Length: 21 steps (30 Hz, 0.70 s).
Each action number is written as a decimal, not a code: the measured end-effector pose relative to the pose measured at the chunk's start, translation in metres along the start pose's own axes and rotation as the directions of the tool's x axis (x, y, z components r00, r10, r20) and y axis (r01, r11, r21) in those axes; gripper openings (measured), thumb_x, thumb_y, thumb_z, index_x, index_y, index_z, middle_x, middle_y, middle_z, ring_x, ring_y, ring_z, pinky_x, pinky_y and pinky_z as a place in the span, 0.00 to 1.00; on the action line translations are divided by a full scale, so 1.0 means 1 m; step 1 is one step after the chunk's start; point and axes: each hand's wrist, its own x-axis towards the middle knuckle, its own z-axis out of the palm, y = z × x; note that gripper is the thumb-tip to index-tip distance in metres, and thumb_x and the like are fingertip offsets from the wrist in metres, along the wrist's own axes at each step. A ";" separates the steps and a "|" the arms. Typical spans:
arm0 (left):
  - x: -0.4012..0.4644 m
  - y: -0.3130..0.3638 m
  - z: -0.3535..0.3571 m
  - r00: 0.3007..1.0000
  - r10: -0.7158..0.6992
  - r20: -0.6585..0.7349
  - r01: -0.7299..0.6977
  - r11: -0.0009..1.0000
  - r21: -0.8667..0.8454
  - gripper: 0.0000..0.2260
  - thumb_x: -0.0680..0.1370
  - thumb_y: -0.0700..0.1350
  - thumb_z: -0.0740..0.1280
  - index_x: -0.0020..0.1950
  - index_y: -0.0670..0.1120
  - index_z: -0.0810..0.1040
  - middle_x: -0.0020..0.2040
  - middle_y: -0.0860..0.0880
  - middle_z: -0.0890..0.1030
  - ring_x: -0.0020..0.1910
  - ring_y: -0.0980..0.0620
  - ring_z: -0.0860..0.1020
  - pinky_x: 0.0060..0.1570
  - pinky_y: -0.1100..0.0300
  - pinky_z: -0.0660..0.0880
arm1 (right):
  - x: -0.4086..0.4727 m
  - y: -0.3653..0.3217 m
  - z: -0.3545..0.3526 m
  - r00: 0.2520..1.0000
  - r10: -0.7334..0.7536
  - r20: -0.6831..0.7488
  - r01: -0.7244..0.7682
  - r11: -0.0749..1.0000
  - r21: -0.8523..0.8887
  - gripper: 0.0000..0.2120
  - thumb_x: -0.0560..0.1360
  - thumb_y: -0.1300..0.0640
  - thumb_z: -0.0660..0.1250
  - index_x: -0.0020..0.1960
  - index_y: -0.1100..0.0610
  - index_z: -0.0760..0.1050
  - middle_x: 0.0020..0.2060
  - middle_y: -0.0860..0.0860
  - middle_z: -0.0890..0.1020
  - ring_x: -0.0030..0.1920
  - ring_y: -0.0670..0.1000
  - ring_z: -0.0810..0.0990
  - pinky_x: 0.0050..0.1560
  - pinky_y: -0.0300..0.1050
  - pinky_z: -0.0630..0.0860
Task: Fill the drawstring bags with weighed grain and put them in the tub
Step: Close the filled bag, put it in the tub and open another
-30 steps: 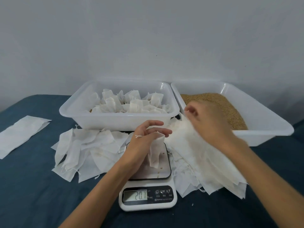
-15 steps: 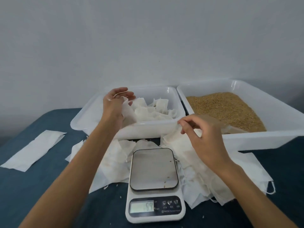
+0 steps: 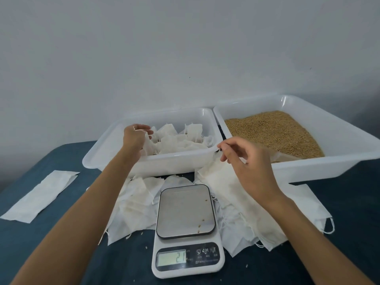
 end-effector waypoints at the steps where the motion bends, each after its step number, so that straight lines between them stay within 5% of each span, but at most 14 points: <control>1: -0.004 0.000 -0.002 0.999 0.044 -0.009 -0.044 0.996 0.076 0.16 0.78 0.29 0.58 0.57 0.41 0.81 0.49 0.45 0.84 0.48 0.47 0.79 0.46 0.57 0.78 | 0.001 -0.001 -0.001 1.000 0.010 -0.003 -0.010 1.000 0.017 0.06 0.81 0.57 0.67 0.49 0.54 0.82 0.35 0.47 0.83 0.41 0.48 0.83 0.46 0.51 0.80; 5: -0.044 0.001 -0.005 0.929 0.366 -0.050 -0.341 0.903 0.263 0.15 0.76 0.33 0.64 0.58 0.44 0.82 0.56 0.51 0.82 0.56 0.54 0.77 0.54 0.64 0.72 | 0.008 -0.002 -0.014 0.997 0.039 -0.069 -0.031 0.993 0.111 0.06 0.82 0.58 0.66 0.51 0.57 0.82 0.36 0.49 0.84 0.39 0.47 0.83 0.42 0.45 0.78; 7: -0.077 -0.002 -0.001 0.809 0.587 -0.040 -0.534 0.761 0.368 0.13 0.75 0.33 0.68 0.57 0.45 0.81 0.57 0.51 0.78 0.58 0.53 0.73 0.57 0.68 0.66 | 0.010 -0.002 -0.021 0.993 0.047 -0.110 -0.029 0.986 0.163 0.07 0.82 0.59 0.66 0.51 0.59 0.82 0.36 0.51 0.83 0.37 0.46 0.81 0.40 0.41 0.76; 9: -0.112 -0.008 0.008 0.660 0.745 0.098 -0.719 0.589 0.368 0.11 0.75 0.32 0.71 0.54 0.44 0.81 0.54 0.51 0.78 0.54 0.52 0.74 0.56 0.68 0.68 | 0.012 0.000 -0.026 0.988 0.057 -0.140 -0.031 0.983 0.181 0.07 0.82 0.58 0.66 0.51 0.59 0.81 0.36 0.52 0.83 0.37 0.52 0.80 0.39 0.47 0.77; 12: -0.164 -0.018 0.031 0.456 0.636 0.622 -0.882 0.418 0.219 0.09 0.79 0.38 0.74 0.58 0.44 0.83 0.57 0.50 0.81 0.56 0.50 0.77 0.59 0.51 0.76 | 0.013 0.002 -0.026 0.985 0.063 -0.158 -0.031 0.980 0.196 0.07 0.82 0.59 0.66 0.51 0.60 0.81 0.35 0.53 0.83 0.38 0.60 0.80 0.40 0.54 0.77; 15: -0.190 -0.031 0.064 0.211 0.470 0.857 -0.978 0.100 0.185 0.19 0.80 0.45 0.73 0.71 0.46 0.78 0.71 0.45 0.76 0.69 0.45 0.73 0.67 0.48 0.71 | 0.014 0.004 -0.024 0.987 0.030 -0.158 -0.006 0.988 0.155 0.07 0.82 0.59 0.66 0.51 0.59 0.82 0.35 0.51 0.83 0.36 0.51 0.81 0.41 0.46 0.79; 18: -0.197 -0.031 0.079 0.149 0.393 0.907 -0.960 -0.162 0.228 0.18 0.81 0.38 0.67 0.71 0.44 0.74 0.69 0.44 0.76 0.65 0.43 0.75 0.65 0.49 0.70 | 0.013 0.006 -0.023 0.987 0.032 -0.155 -0.007 0.988 0.155 0.07 0.82 0.59 0.66 0.51 0.58 0.82 0.35 0.51 0.83 0.37 0.52 0.82 0.42 0.44 0.79; 21: -0.193 -0.032 0.075 0.164 0.387 0.907 -0.955 -0.170 0.245 0.19 0.78 0.32 0.64 0.67 0.44 0.76 0.64 0.46 0.78 0.59 0.44 0.77 0.62 0.50 0.71 | 0.013 0.007 -0.022 0.988 0.034 -0.153 -0.009 0.987 0.157 0.07 0.82 0.58 0.66 0.51 0.58 0.82 0.35 0.51 0.83 0.38 0.52 0.82 0.42 0.42 0.78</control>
